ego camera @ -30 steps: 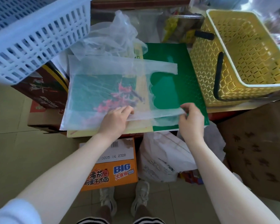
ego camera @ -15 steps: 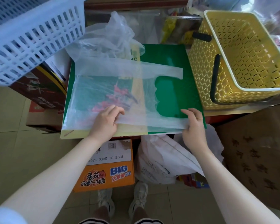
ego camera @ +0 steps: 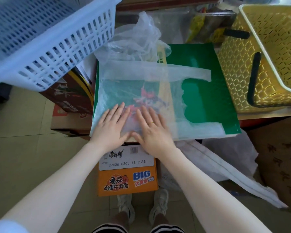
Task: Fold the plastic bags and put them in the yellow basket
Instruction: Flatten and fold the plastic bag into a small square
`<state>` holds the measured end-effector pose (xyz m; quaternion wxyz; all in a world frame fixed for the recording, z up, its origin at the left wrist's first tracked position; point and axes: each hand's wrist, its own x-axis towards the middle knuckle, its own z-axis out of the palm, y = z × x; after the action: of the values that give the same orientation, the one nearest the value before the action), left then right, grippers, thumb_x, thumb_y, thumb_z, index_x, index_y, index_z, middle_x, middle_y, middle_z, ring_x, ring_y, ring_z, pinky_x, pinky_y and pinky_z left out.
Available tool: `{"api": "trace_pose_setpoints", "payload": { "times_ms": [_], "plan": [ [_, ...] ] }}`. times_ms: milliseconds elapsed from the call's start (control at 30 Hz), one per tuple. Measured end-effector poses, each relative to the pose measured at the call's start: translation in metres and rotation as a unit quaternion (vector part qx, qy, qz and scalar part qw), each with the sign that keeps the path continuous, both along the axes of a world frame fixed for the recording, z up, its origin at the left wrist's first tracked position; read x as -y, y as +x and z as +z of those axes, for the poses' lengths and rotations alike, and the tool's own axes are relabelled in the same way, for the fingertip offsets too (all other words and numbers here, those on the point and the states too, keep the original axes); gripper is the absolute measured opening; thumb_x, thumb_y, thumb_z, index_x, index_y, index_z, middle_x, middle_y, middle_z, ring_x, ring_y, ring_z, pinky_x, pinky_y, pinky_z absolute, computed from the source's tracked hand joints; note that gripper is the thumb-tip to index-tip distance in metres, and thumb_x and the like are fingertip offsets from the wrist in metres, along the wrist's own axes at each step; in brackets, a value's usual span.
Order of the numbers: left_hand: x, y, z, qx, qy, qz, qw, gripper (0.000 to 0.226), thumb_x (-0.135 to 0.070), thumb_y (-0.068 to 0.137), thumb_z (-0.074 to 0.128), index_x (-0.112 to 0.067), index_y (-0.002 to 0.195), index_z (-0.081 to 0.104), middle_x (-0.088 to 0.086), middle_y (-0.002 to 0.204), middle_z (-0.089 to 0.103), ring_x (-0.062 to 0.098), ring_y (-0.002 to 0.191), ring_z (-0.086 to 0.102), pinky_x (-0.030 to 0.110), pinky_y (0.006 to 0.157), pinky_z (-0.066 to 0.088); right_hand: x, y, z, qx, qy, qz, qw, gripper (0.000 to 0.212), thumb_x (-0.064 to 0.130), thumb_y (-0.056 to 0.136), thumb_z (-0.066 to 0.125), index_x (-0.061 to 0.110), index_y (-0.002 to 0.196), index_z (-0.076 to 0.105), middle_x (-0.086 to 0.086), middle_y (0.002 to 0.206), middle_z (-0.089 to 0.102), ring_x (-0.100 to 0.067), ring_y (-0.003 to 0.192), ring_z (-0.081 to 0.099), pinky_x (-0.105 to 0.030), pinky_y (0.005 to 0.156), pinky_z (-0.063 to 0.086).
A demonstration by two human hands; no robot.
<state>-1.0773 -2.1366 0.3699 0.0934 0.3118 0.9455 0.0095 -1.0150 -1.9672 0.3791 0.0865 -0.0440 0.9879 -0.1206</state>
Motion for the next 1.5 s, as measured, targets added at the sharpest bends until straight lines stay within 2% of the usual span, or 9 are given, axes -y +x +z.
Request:
{"api": "trace_pose_setpoints", "payload": {
  "times_ms": [200,433,567,733,833,1100,1267,1400,1500],
  "plan": [
    [0.025,-0.002,-0.006,-0.011,-0.027,-0.031,0.999,0.092,-0.086,0.067,0.002,-0.036,0.142,-0.015,0.004,0.150,-0.020,0.023,0.139,-0.017,0.034,0.111,-0.015,-0.065,0.037,-0.014,0.010,0.078,-0.104,0.991,0.078,0.064,0.090,0.002,0.017,0.147,0.028,-0.007,0.153,0.026,-0.029,0.140,0.026,-0.039,0.111,0.009],
    [0.045,0.002,-0.005,-0.019,-0.011,-0.080,0.997,0.077,-0.062,0.083,0.027,-0.019,0.146,0.021,0.010,0.150,0.023,0.028,0.137,0.026,0.035,0.111,0.007,-0.092,0.058,0.000,0.060,0.083,-0.235,0.967,0.093,0.068,0.076,-0.008,0.011,0.149,-0.002,-0.006,0.158,-0.007,-0.020,0.145,-0.008,-0.041,0.117,-0.005],
    [0.051,0.009,0.000,-0.028,0.043,-0.105,0.993,0.061,-0.044,0.088,0.033,-0.010,0.138,0.039,0.013,0.145,0.036,0.032,0.130,0.038,0.042,0.112,0.023,-0.041,0.045,0.014,-0.043,0.076,-0.066,0.994,0.089,0.073,0.084,0.019,0.013,0.149,0.013,-0.009,0.156,0.005,-0.026,0.144,0.006,-0.043,0.115,0.002],
    [0.062,0.020,-0.009,-0.047,0.108,-0.136,0.984,0.069,0.003,0.069,0.075,-0.003,0.132,0.048,0.016,0.138,0.046,0.034,0.124,0.047,0.054,0.099,0.028,0.000,0.024,-0.002,-0.052,0.093,0.027,0.994,0.083,0.031,0.063,0.079,0.009,0.137,0.046,-0.016,0.142,0.044,-0.034,0.130,0.044,-0.045,0.111,0.023],
    [0.069,0.022,-0.005,-0.036,0.162,-0.127,0.978,0.067,0.017,0.061,0.075,-0.001,0.124,0.056,0.014,0.130,0.055,0.032,0.117,0.054,0.050,0.097,0.036,-0.006,0.026,0.000,-0.030,0.073,0.002,0.997,0.076,0.002,0.060,0.072,0.008,0.133,0.051,-0.015,0.139,0.049,-0.033,0.125,0.049,-0.047,0.101,0.039],
    [0.084,0.032,0.022,0.175,0.367,-0.013,0.913,0.049,-0.056,0.083,0.052,-0.026,0.120,0.059,-0.018,0.121,0.056,-0.006,0.112,0.050,0.008,0.096,0.038,-0.029,0.048,0.049,0.114,-0.017,-0.067,0.991,0.044,0.008,0.086,0.041,0.014,0.130,0.050,-0.011,0.134,0.054,-0.031,0.116,0.054,-0.037,0.091,0.045],
    [0.086,0.026,0.034,0.260,0.398,0.096,0.874,0.048,-0.016,0.077,0.074,-0.046,0.105,0.050,-0.050,0.093,0.053,-0.022,0.098,0.050,-0.003,0.078,0.035,-0.040,0.042,0.078,0.231,-0.097,-0.112,0.962,0.026,0.021,0.098,0.041,-0.001,0.106,0.052,-0.018,0.095,0.061,-0.034,0.085,0.057,-0.035,0.065,0.039],
    [0.073,0.009,0.040,0.277,0.384,0.131,0.871,0.019,-0.021,0.090,0.057,-0.022,0.108,0.060,-0.018,0.106,0.059,0.004,0.100,0.054,0.003,0.072,0.036,-0.052,0.025,0.098,0.237,-0.124,-0.129,0.955,0.034,0.031,0.097,0.045,0.008,0.120,0.057,-0.004,0.118,0.062,-0.024,0.107,0.057,-0.031,0.080,0.037],
    [0.060,0.001,0.041,0.306,0.346,0.133,0.877,0.016,-0.026,0.098,0.040,-0.019,0.100,0.054,-0.001,0.100,0.063,0.016,0.094,0.058,0.024,0.075,0.043,-0.059,0.003,0.103,0.189,-0.075,-0.133,0.970,0.028,0.032,0.097,0.046,0.008,0.100,0.062,-0.002,0.093,0.063,-0.024,0.091,0.055,-0.028,0.069,0.037]
  ]
}}
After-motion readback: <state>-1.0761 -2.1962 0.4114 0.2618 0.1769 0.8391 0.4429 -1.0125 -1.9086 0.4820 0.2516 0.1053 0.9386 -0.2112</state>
